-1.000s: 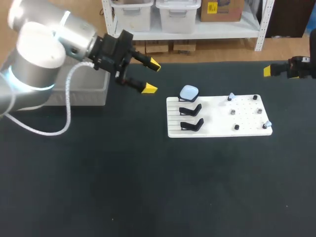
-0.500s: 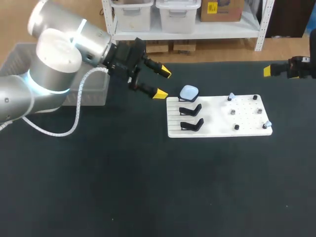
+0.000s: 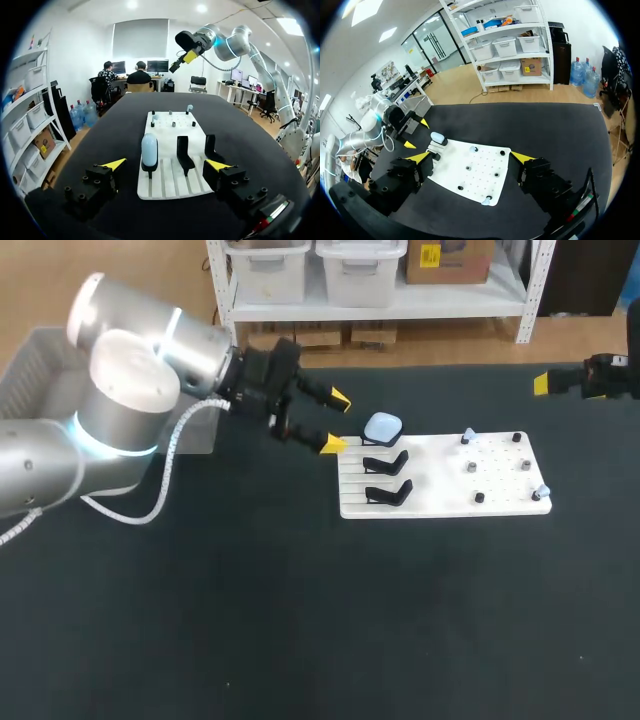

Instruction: Pick up each earbud case from the left stands, insert the matching earbuds, close the lid, and place the case in the box.

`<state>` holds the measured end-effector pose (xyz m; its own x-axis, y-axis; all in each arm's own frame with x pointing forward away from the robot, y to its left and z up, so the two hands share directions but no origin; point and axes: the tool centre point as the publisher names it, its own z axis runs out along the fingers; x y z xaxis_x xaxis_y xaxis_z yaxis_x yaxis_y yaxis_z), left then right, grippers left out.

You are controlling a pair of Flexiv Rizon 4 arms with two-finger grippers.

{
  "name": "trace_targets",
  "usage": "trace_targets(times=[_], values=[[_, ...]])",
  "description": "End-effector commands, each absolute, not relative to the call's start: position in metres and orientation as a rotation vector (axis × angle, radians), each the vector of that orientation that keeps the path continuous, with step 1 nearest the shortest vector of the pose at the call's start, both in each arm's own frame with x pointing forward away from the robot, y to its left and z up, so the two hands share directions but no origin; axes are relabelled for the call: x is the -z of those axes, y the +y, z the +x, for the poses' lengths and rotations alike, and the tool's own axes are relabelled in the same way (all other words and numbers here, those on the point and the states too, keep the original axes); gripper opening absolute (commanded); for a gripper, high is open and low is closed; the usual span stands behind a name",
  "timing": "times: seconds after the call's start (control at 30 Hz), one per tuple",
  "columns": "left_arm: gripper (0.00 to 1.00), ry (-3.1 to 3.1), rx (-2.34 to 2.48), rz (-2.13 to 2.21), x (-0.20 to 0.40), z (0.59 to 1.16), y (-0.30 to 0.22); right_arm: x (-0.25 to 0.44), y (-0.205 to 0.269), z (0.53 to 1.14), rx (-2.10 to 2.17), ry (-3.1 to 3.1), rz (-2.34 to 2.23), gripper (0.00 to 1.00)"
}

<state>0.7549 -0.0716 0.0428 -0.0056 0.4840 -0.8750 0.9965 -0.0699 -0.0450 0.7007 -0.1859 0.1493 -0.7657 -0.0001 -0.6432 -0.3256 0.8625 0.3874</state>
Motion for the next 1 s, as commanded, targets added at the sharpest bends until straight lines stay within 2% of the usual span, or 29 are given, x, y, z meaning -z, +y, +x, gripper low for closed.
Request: trace_targets(times=[0.03,0.23,0.3,0.43,0.6,1.0], values=[[1.00,1.553,1.002,1.615,-0.037,0.756,-0.074,-0.150,-0.186,0.700,-0.642,2.372,-0.234,1.00],[1.00,1.551,1.002,1.629,-0.031,0.765,-0.081,-0.150,-0.186,0.700,-0.642,2.372,-0.234,1.00],[0.89,1.547,1.004,1.634,-0.030,0.769,-0.084,-0.150,-0.186,0.700,-0.642,2.372,-0.234,1.00],[0.98,1.547,1.009,1.645,-0.027,0.774,-0.089,-0.150,-0.186,0.700,-0.642,2.372,-0.234,1.00],[0.97,1.553,1.022,1.650,-0.021,0.776,-0.096,-0.150,-0.186,0.700,-0.642,2.372,-0.234,1.00],[0.87,1.571,1.057,1.668,-0.022,0.779,-0.108,-0.150,-0.186,0.700,-0.642,2.372,-0.234,1.00]])
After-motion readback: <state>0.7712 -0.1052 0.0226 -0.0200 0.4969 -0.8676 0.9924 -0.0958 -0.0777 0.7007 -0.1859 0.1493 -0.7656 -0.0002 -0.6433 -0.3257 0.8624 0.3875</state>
